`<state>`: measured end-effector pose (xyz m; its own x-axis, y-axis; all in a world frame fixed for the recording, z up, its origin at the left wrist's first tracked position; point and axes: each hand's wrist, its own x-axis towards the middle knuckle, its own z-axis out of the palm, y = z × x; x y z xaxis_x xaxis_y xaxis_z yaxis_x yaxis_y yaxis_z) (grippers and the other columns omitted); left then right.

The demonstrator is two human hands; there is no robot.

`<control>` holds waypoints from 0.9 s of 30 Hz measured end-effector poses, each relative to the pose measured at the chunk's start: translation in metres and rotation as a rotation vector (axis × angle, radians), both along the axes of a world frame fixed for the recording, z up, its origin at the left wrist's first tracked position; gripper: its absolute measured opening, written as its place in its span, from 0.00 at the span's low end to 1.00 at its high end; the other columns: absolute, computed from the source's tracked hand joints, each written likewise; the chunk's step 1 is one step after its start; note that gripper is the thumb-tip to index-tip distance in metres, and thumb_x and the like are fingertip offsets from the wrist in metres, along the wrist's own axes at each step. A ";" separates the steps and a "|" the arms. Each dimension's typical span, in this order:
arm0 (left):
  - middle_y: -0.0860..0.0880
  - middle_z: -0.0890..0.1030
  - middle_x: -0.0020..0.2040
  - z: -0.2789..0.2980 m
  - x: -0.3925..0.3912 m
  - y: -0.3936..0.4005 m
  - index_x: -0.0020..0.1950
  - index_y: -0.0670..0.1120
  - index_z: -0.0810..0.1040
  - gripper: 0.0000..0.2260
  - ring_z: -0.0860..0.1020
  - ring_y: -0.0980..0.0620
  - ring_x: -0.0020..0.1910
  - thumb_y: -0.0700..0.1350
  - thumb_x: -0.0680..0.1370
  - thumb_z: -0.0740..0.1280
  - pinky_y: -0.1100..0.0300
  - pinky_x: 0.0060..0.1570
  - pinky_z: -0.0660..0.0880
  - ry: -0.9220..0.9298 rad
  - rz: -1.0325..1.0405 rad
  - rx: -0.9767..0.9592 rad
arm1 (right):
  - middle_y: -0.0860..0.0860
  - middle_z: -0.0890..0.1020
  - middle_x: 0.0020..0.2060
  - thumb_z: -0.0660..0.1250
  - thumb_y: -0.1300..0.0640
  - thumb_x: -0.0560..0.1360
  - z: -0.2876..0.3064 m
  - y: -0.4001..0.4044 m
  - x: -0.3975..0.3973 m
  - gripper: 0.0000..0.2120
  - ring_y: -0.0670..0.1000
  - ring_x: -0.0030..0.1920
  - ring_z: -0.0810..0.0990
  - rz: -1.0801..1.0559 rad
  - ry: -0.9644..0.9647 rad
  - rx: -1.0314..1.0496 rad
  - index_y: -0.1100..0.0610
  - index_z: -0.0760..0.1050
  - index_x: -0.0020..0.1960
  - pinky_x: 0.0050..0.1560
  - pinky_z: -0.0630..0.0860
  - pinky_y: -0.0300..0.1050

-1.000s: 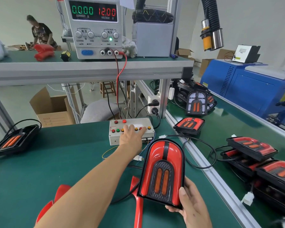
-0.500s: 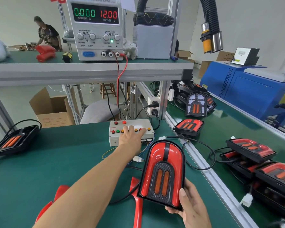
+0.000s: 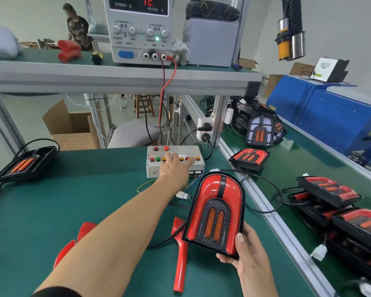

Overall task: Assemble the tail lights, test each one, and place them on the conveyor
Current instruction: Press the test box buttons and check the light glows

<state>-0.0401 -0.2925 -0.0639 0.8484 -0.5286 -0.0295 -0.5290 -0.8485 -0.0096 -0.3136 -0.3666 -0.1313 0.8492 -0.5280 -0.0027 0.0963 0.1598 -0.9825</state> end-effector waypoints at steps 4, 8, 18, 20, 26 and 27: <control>0.37 0.60 0.73 0.001 0.001 -0.001 0.79 0.60 0.54 0.35 0.55 0.35 0.74 0.38 0.78 0.65 0.45 0.67 0.68 0.012 0.009 0.003 | 0.58 0.85 0.56 0.65 0.51 0.76 0.001 0.000 0.000 0.22 0.58 0.44 0.85 0.001 0.001 0.003 0.52 0.74 0.69 0.39 0.83 0.49; 0.37 0.60 0.73 0.001 0.000 -0.001 0.79 0.60 0.53 0.36 0.54 0.34 0.75 0.39 0.78 0.66 0.44 0.68 0.66 0.011 0.001 0.019 | 0.58 0.85 0.56 0.65 0.51 0.76 0.003 0.001 -0.001 0.22 0.58 0.43 0.85 0.005 0.002 0.009 0.52 0.74 0.69 0.39 0.82 0.49; 0.40 0.70 0.65 0.001 -0.008 0.021 0.80 0.54 0.56 0.34 0.67 0.40 0.63 0.40 0.77 0.65 0.49 0.59 0.70 -0.052 -0.078 -0.180 | 0.57 0.85 0.54 0.66 0.48 0.75 0.008 0.005 -0.002 0.20 0.58 0.42 0.85 -0.015 -0.003 0.039 0.46 0.77 0.67 0.38 0.82 0.48; 0.41 0.75 0.60 -0.003 -0.013 0.035 0.71 0.46 0.70 0.21 0.71 0.41 0.58 0.39 0.78 0.62 0.50 0.56 0.72 -0.173 -0.119 -0.353 | 0.59 0.86 0.51 0.65 0.47 0.76 0.009 0.006 -0.002 0.17 0.60 0.39 0.84 -0.015 0.002 0.035 0.42 0.79 0.64 0.37 0.81 0.47; 0.46 0.81 0.59 -0.010 -0.027 0.065 0.62 0.46 0.80 0.12 0.77 0.45 0.60 0.43 0.82 0.61 0.50 0.60 0.73 0.047 -0.344 -0.248 | 0.64 0.83 0.37 0.65 0.50 0.79 0.012 0.007 0.000 0.14 0.59 0.28 0.78 -0.154 0.045 0.073 0.52 0.83 0.60 0.29 0.76 0.44; 0.47 0.80 0.60 -0.011 -0.027 0.066 0.63 0.48 0.80 0.12 0.76 0.45 0.62 0.44 0.82 0.62 0.50 0.61 0.72 0.071 -0.362 -0.198 | 0.64 0.83 0.36 0.63 0.53 0.82 0.013 0.006 0.001 0.12 0.58 0.28 0.78 -0.158 0.054 0.076 0.54 0.83 0.60 0.28 0.76 0.44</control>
